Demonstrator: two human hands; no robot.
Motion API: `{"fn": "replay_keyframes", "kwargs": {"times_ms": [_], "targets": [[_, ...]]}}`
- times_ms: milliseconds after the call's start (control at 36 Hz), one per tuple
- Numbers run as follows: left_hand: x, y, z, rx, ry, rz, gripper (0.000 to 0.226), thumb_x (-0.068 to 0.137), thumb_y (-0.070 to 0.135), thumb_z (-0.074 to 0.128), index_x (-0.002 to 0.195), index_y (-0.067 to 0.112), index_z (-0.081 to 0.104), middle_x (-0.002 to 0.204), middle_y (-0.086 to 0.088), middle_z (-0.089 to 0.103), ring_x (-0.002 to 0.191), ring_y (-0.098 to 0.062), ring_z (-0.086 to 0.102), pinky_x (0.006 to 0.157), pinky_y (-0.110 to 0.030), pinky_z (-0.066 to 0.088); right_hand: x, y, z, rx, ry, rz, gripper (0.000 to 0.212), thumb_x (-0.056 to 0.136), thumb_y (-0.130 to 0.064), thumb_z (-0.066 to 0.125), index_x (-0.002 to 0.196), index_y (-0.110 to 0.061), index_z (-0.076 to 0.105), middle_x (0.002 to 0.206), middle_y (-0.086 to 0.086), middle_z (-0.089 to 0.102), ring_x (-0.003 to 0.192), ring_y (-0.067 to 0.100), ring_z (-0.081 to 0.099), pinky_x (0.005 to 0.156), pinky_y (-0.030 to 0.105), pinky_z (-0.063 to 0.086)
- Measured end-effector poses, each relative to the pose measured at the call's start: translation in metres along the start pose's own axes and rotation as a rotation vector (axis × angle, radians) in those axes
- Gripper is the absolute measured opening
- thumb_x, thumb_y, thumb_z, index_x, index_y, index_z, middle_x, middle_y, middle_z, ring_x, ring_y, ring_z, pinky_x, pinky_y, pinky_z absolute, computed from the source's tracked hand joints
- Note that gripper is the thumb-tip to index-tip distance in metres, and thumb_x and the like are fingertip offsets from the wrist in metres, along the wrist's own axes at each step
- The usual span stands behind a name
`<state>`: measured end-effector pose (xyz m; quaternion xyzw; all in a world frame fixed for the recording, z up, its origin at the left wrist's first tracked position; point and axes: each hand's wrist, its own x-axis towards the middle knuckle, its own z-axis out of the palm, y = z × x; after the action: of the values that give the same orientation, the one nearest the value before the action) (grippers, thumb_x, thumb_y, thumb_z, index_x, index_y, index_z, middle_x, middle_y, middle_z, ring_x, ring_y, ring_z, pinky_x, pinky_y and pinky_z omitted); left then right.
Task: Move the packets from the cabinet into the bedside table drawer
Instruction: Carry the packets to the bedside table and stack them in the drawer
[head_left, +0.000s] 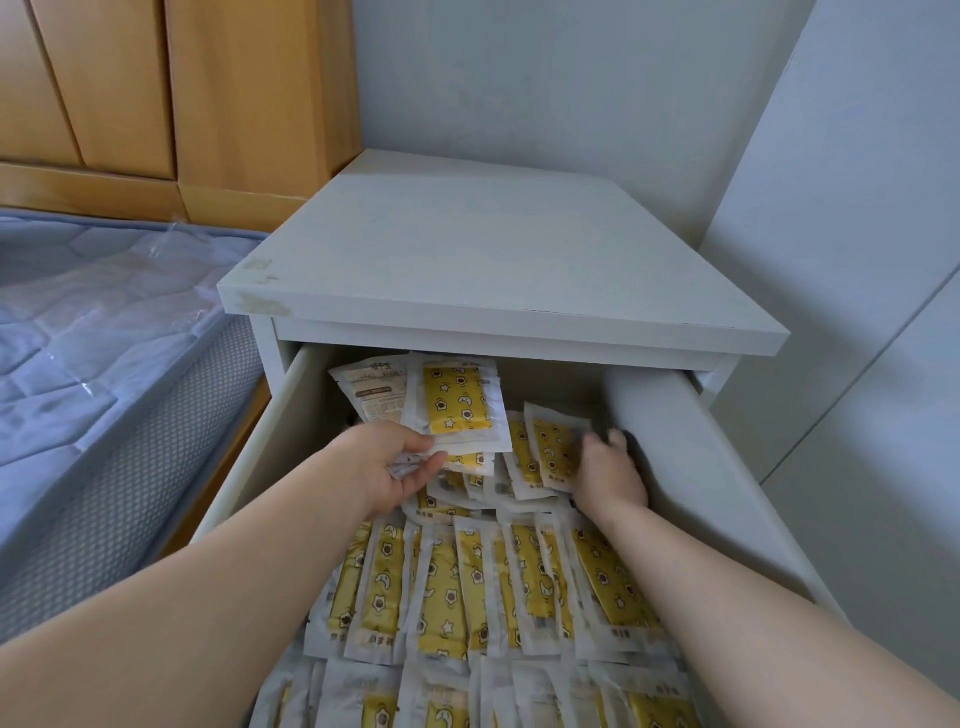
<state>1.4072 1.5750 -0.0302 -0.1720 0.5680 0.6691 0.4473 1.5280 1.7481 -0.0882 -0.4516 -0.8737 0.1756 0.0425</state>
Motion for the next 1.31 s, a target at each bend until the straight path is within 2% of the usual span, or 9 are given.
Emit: {"fn": "replay_keyframes", "kwargs": {"times_ms": [111, 222, 472, 583, 722, 889, 1083, 1195, 1306], "targets": [[0.000, 0.001, 0.000, -0.004, 0.007, 0.003, 0.044, 0.082, -0.009, 0.062, 0.117, 0.012, 0.046, 0.118, -0.025, 0.053, 0.080, -0.030, 0.062, 0.044, -0.032, 0.056, -0.001, -0.008, -0.003, -0.031, -0.020, -0.136, 0.040, 0.097, -0.019, 0.043, 0.137, -0.017, 0.042, 0.158, 0.004, 0.009, 0.143, 0.031, 0.015, 0.113, 0.046, 0.023], [-0.002, 0.000, 0.001, 0.006, 0.016, 0.022, 0.046, 0.082, -0.009, 0.061, 0.118, 0.013, 0.045, 0.119, -0.025, 0.051, 0.080, -0.029, 0.062, 0.045, -0.033, 0.056, 0.000, -0.011, 0.001, 0.061, -0.255, -0.143, 0.051, 0.097, -0.047, 0.035, 0.146, -0.033, 0.026, 0.156, 0.004, 0.017, 0.140, 0.032, 0.024, 0.113, 0.043, 0.026], [-0.005, -0.004, 0.004, 0.043, 0.010, 0.014, 0.041, 0.082, -0.008, 0.061, 0.110, 0.015, 0.042, 0.112, -0.024, 0.051, 0.081, -0.029, 0.062, 0.048, -0.032, 0.055, -0.004, -0.026, -0.017, 0.455, -0.148, -0.028, 0.052, 0.094, -0.060, 0.031, 0.137, -0.034, 0.042, 0.150, 0.004, 0.031, 0.140, 0.030, 0.024, 0.112, 0.051, 0.020], [-0.007, -0.007, 0.008, 0.070, -0.027, 0.001, 0.028, 0.083, -0.008, 0.062, 0.099, 0.007, 0.045, 0.101, -0.023, 0.056, 0.079, -0.030, 0.062, 0.048, -0.032, 0.056, -0.005, -0.052, -0.026, 0.897, -0.426, 0.131, 0.104, 0.058, -0.080, 0.062, 0.140, -0.020, 0.038, 0.142, 0.004, 0.045, 0.130, 0.028, 0.042, 0.110, 0.048, 0.031], [-0.012, -0.012, 0.018, 0.214, -0.110, 0.061, 0.024, 0.081, -0.007, 0.064, 0.094, 0.007, 0.051, 0.096, -0.021, 0.061, 0.079, -0.031, 0.065, 0.054, -0.034, 0.056, -0.002, -0.059, -0.030, 1.056, -0.474, 0.140, 0.033, 0.081, -0.016, 0.071, 0.112, -0.011, 0.059, 0.101, 0.010, 0.068, 0.090, 0.026, 0.067, 0.078, 0.042, 0.056], [-0.013, -0.016, 0.038, 0.266, -0.213, 0.156, 0.030, 0.089, 0.010, 0.061, 0.112, 0.023, 0.048, 0.105, -0.018, 0.066, 0.086, -0.033, 0.067, 0.069, -0.051, 0.054, 0.003, -0.042, -0.041, 1.157, -0.367, 0.196, 0.015, 0.084, -0.005, 0.066, 0.096, -0.014, 0.061, 0.093, 0.008, 0.066, 0.083, 0.025, 0.065, 0.063, 0.036, 0.054], [0.011, -0.023, 0.071, 0.349, -0.130, 0.242, 0.023, 0.097, 0.006, 0.045, 0.118, 0.012, 0.051, 0.092, -0.014, 0.063, 0.080, -0.030, 0.063, 0.082, -0.047, 0.053, 0.021, -0.020, -0.040, 0.948, 0.017, 0.196, 0.040, 0.088, 0.003, 0.050, 0.126, -0.011, 0.051, 0.115, 0.007, 0.059, 0.089, 0.018, 0.055, 0.064, 0.023, 0.047], [0.019, -0.025, 0.090, 0.527, -0.100, 0.327, 0.032, 0.096, 0.010, 0.047, 0.128, 0.009, 0.049, 0.117, -0.016, 0.060, 0.109, -0.034, 0.058, 0.098, -0.049, 0.046, 0.027, -0.013, -0.035, 0.771, 0.021, 0.210, 0.038, 0.087, 0.006, 0.039, 0.120, -0.011, 0.048, 0.112, 0.012, 0.054, 0.094, 0.022, 0.050, 0.063, 0.022, 0.042], [0.029, -0.026, 0.098, 0.609, -0.036, 0.415, 0.033, 0.097, 0.008, 0.046, 0.129, 0.004, 0.048, 0.126, -0.019, 0.055, 0.114, -0.033, 0.054, 0.093, -0.039, 0.047, 0.029, -0.008, -0.040, 0.630, 0.045, 0.167, 0.059, 0.091, 0.004, 0.039, 0.145, -0.016, 0.027, 0.135, 0.012, 0.047, 0.120, 0.029, 0.049, 0.088, 0.031, 0.042]]}}
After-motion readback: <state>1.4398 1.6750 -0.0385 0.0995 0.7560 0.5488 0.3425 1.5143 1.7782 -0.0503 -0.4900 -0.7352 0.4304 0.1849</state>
